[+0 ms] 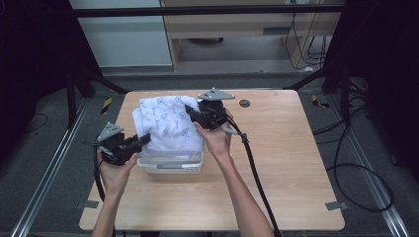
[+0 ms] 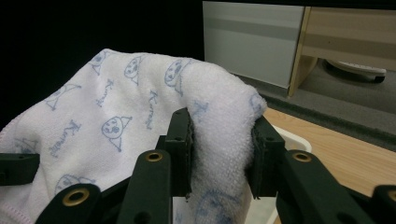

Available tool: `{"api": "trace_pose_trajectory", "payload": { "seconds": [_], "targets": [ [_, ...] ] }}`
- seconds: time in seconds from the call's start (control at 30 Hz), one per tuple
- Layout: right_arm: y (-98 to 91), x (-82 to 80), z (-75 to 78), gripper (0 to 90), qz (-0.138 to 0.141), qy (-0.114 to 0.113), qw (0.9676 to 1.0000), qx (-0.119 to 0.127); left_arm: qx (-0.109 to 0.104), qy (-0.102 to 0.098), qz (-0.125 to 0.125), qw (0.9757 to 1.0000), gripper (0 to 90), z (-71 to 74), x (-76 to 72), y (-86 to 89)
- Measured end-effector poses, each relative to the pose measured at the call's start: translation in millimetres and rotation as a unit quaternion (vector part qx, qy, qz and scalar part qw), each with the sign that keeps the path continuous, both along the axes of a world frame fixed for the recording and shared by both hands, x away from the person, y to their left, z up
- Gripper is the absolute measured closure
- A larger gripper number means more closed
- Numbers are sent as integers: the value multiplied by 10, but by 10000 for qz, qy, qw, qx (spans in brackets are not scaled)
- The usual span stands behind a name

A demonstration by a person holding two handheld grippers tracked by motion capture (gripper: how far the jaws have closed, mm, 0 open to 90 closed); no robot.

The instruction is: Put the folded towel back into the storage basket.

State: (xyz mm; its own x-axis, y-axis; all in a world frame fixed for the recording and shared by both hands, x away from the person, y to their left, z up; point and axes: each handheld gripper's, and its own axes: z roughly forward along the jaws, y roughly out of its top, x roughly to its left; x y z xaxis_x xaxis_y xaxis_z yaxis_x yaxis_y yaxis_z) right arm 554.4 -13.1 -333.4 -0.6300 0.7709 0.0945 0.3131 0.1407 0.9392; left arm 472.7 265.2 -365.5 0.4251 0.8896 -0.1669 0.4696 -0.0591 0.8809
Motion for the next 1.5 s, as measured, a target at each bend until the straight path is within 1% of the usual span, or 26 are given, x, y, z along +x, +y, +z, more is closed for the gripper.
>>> {"api": "trace_pose_trajectory", "payload": {
  "seconds": [0.13,0.3,0.5,0.63,0.7,0.87,1.07,1.2,1.43,1.5],
  "targets": [
    [31,35,-45,663,-6,28,10000,-15,16,31,36,10000,728,-25,25,13],
    [69,83,-101,662,-22,64,10000,-62,87,119,82,9999,728,-89,77,17],
    [114,128,-171,662,-33,166,9998,-97,122,209,140,9996,728,-151,124,30],
    [149,150,-220,659,-41,168,9997,-182,172,282,162,9993,729,-191,152,33],
    [167,159,-246,658,-60,232,9995,-201,198,318,174,9991,728,-214,166,32],
    [203,187,-307,658,-69,292,9992,-276,239,412,196,9987,728,-274,202,34],
    [223,227,-382,656,-98,388,9986,-353,260,482,212,9983,729,-319,230,28],
    [230,241,-431,653,-124,446,9981,-398,334,534,208,9978,728,-362,259,19],
    [235,273,-515,652,-159,512,9973,-496,401,625,215,9970,728,-436,307,-15],
    [236,282,-542,650,-170,542,9970,-519,426,679,204,9966,728,-460,320,-22]
  ]
}}
